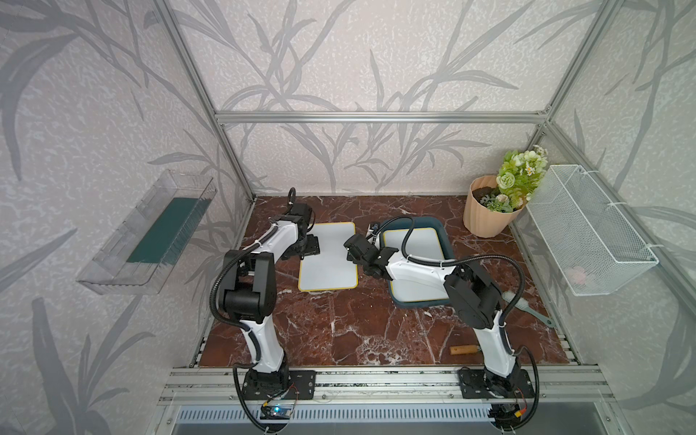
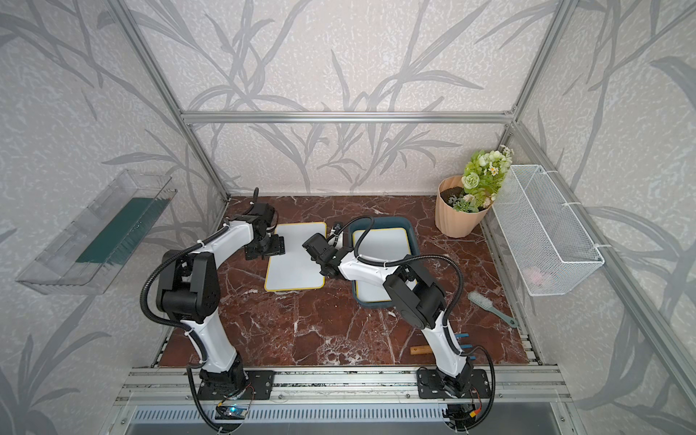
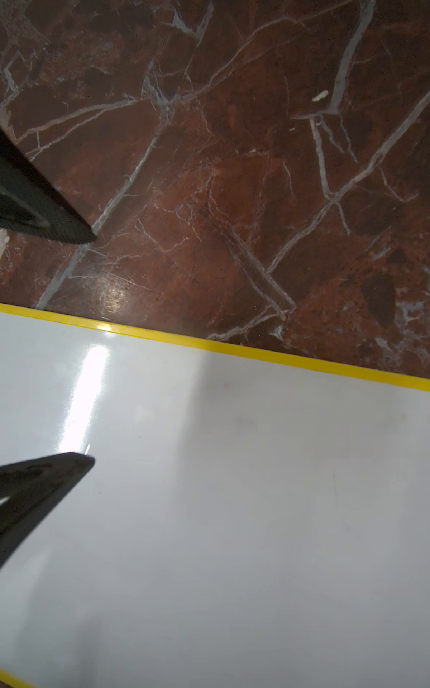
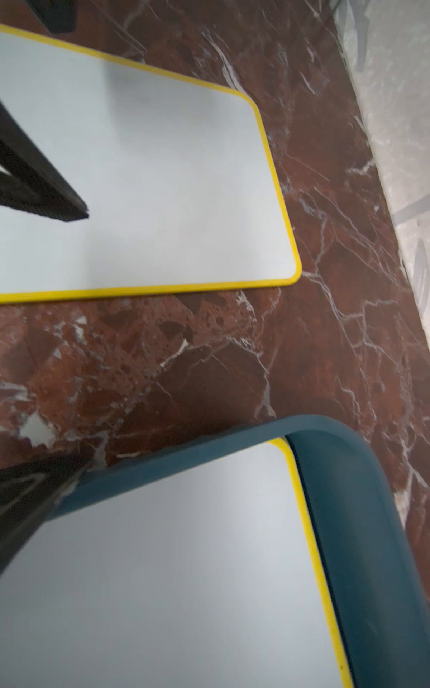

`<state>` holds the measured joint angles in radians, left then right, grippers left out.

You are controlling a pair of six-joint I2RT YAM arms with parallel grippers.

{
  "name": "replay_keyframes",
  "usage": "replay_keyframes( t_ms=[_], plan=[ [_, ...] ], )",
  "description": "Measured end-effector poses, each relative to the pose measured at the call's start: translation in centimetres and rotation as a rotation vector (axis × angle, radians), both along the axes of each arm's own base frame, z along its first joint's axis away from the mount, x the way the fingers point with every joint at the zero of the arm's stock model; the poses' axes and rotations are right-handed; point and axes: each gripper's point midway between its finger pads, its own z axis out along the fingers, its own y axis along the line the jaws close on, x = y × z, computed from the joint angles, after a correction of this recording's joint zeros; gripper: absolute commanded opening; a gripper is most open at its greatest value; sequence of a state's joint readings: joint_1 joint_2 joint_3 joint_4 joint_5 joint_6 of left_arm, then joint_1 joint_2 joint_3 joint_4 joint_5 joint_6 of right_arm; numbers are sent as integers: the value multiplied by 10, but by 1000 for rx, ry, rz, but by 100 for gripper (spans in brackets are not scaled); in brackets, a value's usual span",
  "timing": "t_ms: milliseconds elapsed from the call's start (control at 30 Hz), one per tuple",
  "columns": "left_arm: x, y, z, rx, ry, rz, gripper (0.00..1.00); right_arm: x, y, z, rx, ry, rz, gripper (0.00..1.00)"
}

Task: Put the whiteboard into the storage box
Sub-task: Move the storage box to the center of the board, then move the whiteboard to the center of the board.

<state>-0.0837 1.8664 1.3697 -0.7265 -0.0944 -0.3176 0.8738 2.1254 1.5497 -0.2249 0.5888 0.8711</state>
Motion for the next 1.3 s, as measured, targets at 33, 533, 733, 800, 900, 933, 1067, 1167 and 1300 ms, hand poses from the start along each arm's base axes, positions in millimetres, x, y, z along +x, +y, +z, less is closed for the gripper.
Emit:
replay_keyframes(
  t_ms=[33, 533, 733, 800, 900, 933, 1067, 1167, 1300],
  plan=[
    [0, 0, -1, -3, -1, 1, 87, 3, -5, -1, -8, 0, -13, 99],
    [5, 3, -16, -100, -1, 47, 86, 6, -26, -12, -69, 51, -10, 99],
    [8, 3, -30, -183, 15, 78, 84, -2, 3, -14, 7, 98, 103, 99],
    [9, 2, -33, -207, 16, 83, 84, -3, 17, -12, 44, 108, 142, 99],
    [11, 0, -33, -235, 12, 88, 83, -1, 35, -14, 90, 122, 181, 99],
    [11, 0, -34, -244, 11, 91, 83, -1, 39, -16, 100, 129, 193, 99],
    [12, -6, -39, -280, 21, 92, 83, -6, 50, -30, 130, 172, 218, 99],
    [12, -8, -41, -294, 24, 96, 82, -7, 54, -40, 144, 196, 220, 99],
    [13, -9, -41, -308, 24, 101, 81, -8, 57, -50, 155, 220, 216, 99]
  ],
)
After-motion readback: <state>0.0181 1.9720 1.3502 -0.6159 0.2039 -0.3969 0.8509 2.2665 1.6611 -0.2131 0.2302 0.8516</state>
